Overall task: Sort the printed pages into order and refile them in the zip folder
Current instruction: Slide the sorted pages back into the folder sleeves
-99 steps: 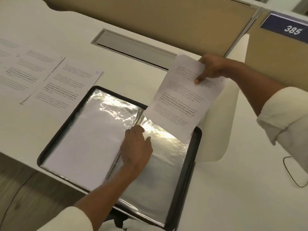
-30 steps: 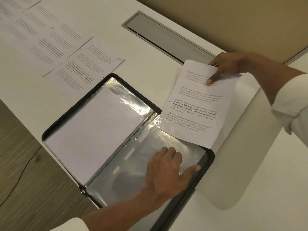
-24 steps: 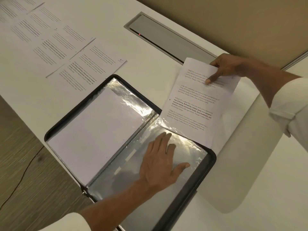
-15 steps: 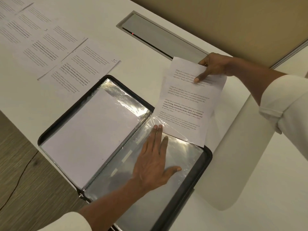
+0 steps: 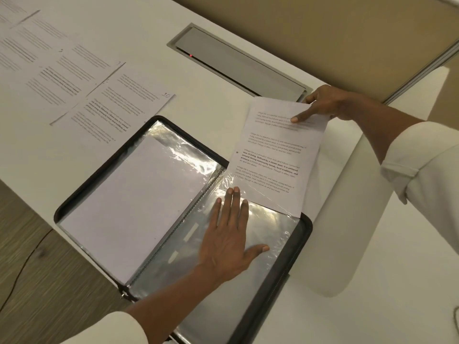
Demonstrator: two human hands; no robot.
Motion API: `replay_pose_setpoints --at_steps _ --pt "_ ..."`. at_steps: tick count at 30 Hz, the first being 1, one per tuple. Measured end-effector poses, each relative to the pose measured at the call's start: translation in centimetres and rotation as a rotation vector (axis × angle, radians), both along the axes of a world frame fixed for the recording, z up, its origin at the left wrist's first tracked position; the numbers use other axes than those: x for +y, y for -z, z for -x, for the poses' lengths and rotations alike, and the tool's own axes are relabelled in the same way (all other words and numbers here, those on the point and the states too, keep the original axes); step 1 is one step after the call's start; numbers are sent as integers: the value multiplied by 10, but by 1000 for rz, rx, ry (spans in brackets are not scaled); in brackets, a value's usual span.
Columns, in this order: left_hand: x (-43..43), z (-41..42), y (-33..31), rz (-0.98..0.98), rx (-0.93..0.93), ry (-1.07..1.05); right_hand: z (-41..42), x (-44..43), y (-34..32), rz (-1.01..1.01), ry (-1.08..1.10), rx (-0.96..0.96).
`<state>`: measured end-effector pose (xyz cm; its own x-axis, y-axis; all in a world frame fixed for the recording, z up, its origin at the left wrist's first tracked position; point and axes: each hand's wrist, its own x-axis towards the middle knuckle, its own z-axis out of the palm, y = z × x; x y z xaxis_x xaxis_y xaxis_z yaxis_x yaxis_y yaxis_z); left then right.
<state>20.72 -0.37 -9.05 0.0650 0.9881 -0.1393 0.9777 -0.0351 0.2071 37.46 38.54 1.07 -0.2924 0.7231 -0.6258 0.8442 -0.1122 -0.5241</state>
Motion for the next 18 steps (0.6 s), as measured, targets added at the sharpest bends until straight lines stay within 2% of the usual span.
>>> replay_pose_setpoints --at_steps 7,11,18 --pt "0 -1 -4 12 -43 10 -17 -41 -1 77 360 79" --pt "1 2 -10 45 -17 33 -8 -76 6 36 612 126" --pt "13 8 -27 176 -73 52 -1 -118 32 11 785 53"
